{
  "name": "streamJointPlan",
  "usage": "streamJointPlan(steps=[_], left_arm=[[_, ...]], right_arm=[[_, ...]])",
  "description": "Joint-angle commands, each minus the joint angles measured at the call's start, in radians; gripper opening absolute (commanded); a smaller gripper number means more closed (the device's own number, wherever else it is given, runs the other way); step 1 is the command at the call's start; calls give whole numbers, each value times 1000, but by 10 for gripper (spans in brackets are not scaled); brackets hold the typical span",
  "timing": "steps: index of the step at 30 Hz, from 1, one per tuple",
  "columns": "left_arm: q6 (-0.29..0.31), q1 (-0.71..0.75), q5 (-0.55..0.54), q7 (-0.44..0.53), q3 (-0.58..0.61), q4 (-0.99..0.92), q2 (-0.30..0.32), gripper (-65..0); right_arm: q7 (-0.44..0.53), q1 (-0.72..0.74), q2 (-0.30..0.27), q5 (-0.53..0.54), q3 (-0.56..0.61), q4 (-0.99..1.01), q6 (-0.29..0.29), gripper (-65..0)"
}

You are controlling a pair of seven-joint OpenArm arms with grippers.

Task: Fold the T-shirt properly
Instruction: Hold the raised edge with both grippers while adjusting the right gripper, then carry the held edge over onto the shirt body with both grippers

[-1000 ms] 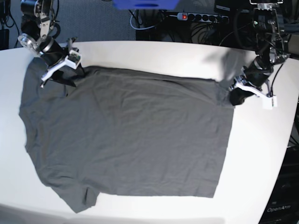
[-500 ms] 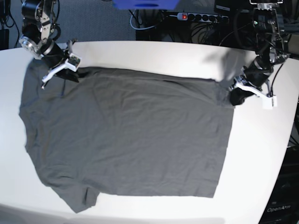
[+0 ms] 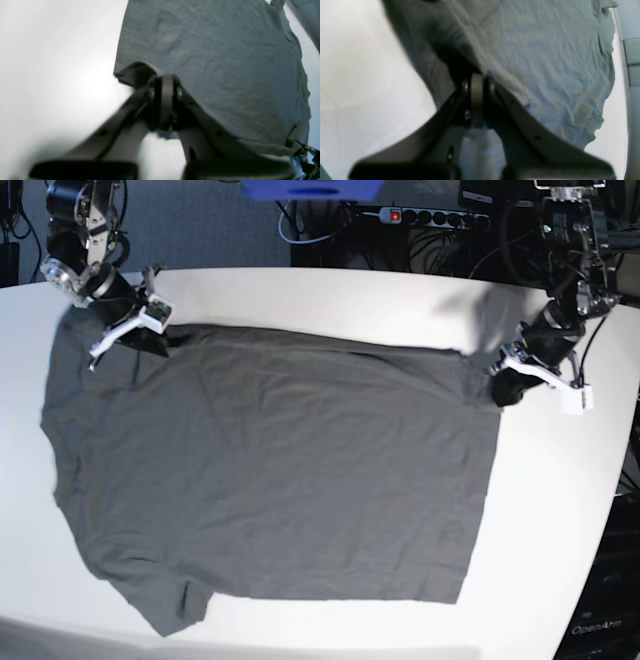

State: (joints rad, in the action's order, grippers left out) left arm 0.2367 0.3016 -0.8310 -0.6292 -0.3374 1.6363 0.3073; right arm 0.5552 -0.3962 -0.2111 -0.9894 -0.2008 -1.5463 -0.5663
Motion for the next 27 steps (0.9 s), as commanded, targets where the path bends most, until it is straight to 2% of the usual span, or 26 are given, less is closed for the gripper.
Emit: streamJointPlan(steps=[1, 17, 27], left_arm=[[10, -2, -18, 19, -7, 20, 10, -624], [10, 1, -21, 19, -13, 89, 10, -624], [10, -31, -21, 12, -62, 118, 10, -624]], right_arm=[[16, 6, -26, 11, -4, -23, 13, -641], [16, 69, -29, 11, -7, -81, 13, -640], [16, 112, -31, 11, -10, -79, 13, -640]])
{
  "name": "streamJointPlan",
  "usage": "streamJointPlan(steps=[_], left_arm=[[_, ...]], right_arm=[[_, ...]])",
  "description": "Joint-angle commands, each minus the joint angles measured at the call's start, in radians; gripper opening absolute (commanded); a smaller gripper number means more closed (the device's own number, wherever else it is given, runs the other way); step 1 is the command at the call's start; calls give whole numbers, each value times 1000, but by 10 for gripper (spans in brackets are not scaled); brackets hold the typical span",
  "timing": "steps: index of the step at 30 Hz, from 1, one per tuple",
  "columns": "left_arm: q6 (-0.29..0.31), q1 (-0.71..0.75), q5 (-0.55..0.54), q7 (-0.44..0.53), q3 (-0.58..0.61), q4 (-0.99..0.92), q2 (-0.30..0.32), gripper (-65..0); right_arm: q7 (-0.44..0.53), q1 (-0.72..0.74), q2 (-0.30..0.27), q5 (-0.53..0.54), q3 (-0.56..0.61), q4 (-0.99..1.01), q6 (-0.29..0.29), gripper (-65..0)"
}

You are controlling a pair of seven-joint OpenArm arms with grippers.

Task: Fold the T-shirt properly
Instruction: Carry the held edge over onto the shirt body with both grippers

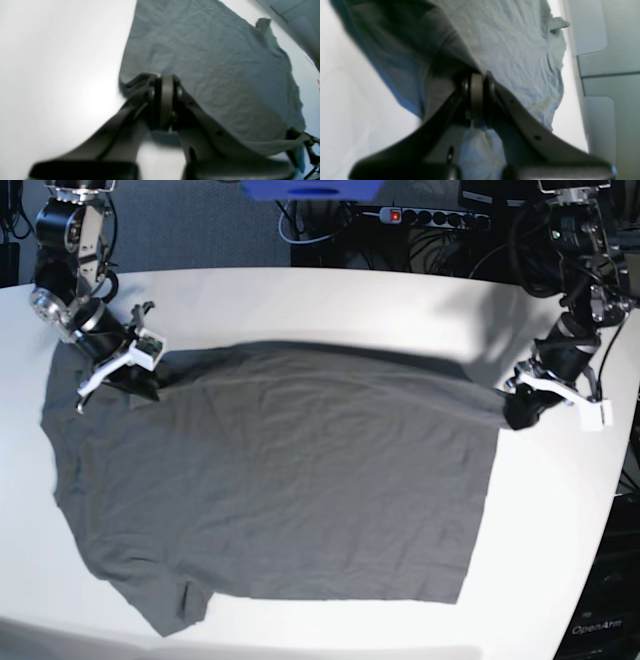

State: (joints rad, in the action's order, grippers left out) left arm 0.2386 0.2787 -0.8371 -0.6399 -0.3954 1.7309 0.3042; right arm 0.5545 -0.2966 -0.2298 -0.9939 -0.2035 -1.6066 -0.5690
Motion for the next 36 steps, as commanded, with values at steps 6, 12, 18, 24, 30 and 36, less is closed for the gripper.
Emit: streamJointPlan(steps=[6, 12, 18, 24, 30, 36], left_arm=[[8, -35, -15, 24, -3, 22, 13, -624], [8, -45, -9, 28, -3, 14, 14, -624], [8, -62, -6, 28, -3, 11, 14, -624], [8, -88, -4, 28, -3, 2, 14, -624], [8, -140, -4, 27, 2, -61, 19, -624], [8, -180, -4, 27, 3, -73, 23, -624]], right_arm=[[17, 32, -12, 16, -7, -16, 16, -640], [16, 72, -19, 16, -9, -14, 16, -640], [14, 109, -24, 17, -9, 9, 16, -640], [16, 133, -27, 17, -9, 39, 16, -640], [16, 152, -43, 19, -9, 42, 16, -640], [16, 164, -44, 20, -6, 44, 16, -640]])
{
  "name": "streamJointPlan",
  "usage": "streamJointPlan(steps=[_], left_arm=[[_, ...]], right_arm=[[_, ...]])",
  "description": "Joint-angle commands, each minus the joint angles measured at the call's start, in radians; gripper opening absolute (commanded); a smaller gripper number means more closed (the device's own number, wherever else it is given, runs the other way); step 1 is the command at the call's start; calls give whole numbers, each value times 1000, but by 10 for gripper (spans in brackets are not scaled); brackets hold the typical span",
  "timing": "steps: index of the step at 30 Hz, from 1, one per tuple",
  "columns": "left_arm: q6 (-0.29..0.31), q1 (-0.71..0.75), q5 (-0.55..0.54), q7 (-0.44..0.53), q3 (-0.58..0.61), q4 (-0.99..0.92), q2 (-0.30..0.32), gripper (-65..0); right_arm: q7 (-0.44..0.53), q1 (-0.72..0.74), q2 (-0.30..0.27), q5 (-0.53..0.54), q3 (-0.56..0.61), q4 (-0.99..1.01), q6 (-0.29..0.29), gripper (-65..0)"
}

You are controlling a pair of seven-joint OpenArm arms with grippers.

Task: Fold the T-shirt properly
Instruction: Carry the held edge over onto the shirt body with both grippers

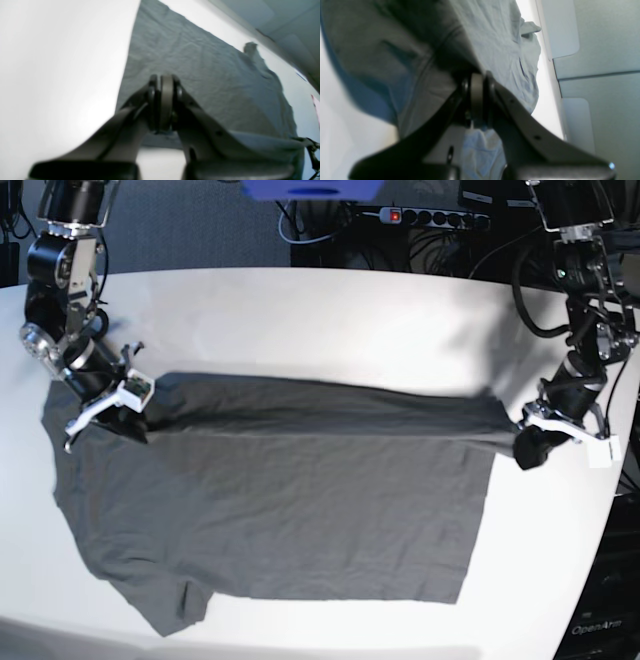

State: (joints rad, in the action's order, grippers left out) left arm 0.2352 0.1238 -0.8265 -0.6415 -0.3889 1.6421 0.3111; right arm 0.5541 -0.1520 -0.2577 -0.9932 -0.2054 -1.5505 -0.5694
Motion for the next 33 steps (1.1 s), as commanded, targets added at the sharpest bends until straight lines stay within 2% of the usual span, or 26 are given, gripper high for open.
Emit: streamJointPlan(steps=[1, 7, 14, 25, 33], left_arm=[[11, -32, -15, 28, -3, 14, 16, -624], [11, -62, -14, 30, -3, 8, 16, -624], [11, -125, 69, 32, 51, -46, 7, -624], [13, -184, 69, 33, 77, -116, 9, -624], [13, -195, 71, 87, 78, -119, 12, -624]], right_arm=[[16, 25, -13, 20, -4, -9, 16, -640], [16, 38, -16, 20, -1, 38, 16, -640], [50, 62, -13, 20, -6, 63, 16, -640], [79, 124, -19, 18, -6, 138, 16, -641], [80, 160, -19, 18, 1, 183, 16, -641]])
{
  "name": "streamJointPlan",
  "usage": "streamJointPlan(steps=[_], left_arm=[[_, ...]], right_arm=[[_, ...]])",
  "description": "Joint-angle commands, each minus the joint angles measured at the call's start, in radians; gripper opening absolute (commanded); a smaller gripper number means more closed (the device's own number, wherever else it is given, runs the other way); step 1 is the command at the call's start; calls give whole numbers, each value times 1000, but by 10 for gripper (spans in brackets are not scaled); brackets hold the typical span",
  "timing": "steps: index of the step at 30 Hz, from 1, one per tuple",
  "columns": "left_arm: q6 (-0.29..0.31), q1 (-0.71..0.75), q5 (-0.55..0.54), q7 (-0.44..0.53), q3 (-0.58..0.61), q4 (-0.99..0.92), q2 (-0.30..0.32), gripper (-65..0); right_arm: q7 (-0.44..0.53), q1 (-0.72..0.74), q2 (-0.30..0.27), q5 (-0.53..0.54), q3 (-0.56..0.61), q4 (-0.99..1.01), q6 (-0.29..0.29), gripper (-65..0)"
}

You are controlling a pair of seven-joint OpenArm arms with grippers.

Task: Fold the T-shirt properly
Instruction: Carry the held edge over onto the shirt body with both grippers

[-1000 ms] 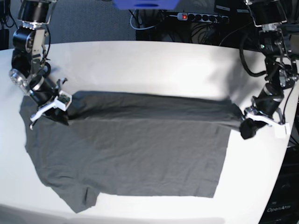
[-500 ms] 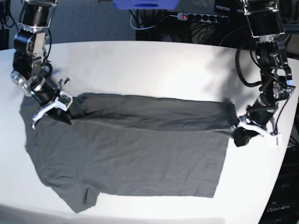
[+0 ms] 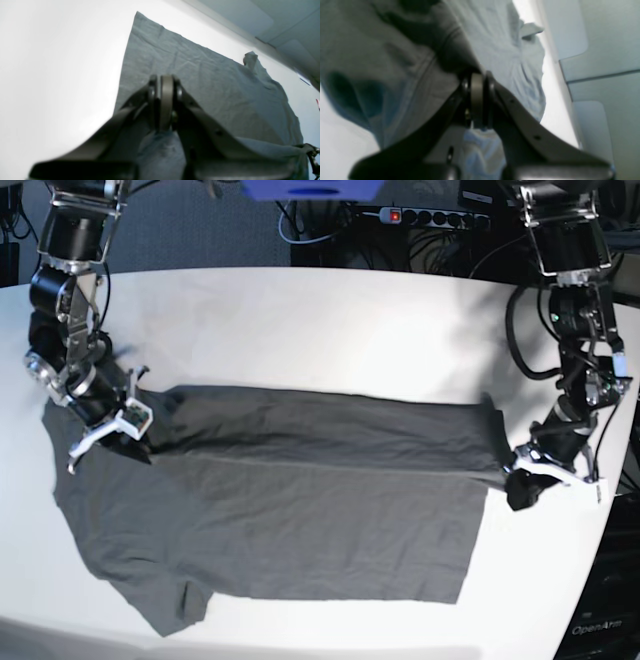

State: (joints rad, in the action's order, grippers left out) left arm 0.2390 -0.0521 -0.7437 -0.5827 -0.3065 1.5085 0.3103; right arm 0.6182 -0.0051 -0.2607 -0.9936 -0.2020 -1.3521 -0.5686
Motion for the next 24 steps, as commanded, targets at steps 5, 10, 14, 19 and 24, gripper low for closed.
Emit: streamJointPlan(steps=[5, 10, 14, 19, 24], left_arm=[[9, -32, -10, 28, -3, 7, 10, -624], [9, -50, 42, 30, 36, -27, 8, -624], [9, -53, 49, 30, 36, -27, -4, -624], [9, -58, 49, 30, 33, -26, -6, -624], [9, -81, 51, 30, 36, -44, -4, -624]], right_arm=[[41, 35, -12, 17, -1, 0, 15, -641], [67, 37, -13, 17, -7, 41, 15, -641], [78, 37, -13, 17, -9, 72, 15, -641], [78, 37, -15, 17, -9, 101, 15, -641], [78, 63, -15, 17, -9, 133, 15, -641]])
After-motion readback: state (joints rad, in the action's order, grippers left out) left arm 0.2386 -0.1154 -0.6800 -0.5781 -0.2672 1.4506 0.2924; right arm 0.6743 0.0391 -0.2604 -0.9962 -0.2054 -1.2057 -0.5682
